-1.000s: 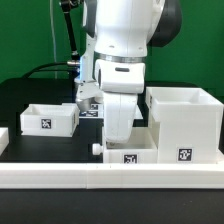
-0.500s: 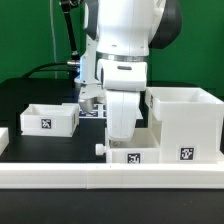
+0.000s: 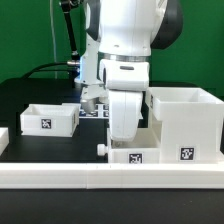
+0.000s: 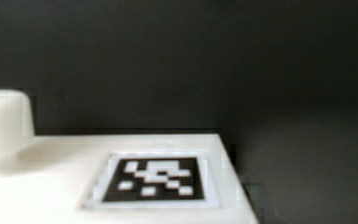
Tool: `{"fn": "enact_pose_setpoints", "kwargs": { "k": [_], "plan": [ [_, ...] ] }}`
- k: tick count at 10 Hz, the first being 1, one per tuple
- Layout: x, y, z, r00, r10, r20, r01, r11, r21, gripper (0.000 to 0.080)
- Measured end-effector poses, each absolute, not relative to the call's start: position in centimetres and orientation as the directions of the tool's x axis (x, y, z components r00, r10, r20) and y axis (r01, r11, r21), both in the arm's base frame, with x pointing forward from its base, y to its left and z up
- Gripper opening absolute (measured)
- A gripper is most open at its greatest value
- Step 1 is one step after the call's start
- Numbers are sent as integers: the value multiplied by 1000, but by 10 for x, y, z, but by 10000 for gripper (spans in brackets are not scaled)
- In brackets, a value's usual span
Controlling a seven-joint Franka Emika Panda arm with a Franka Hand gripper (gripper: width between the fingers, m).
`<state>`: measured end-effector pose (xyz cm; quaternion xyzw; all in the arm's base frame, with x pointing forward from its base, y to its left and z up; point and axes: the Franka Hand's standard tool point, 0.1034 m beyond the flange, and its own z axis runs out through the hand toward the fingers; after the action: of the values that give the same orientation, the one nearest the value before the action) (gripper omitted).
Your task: Assemble drawer
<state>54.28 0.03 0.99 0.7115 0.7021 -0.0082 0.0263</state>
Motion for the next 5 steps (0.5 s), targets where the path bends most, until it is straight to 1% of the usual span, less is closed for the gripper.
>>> {"fn": "enact_pose_setpoints", "kwargs": {
  "k": [5],
  "plan": [
    [543, 3, 9, 36, 998, -52, 999, -35, 33, 42]
  ]
}}
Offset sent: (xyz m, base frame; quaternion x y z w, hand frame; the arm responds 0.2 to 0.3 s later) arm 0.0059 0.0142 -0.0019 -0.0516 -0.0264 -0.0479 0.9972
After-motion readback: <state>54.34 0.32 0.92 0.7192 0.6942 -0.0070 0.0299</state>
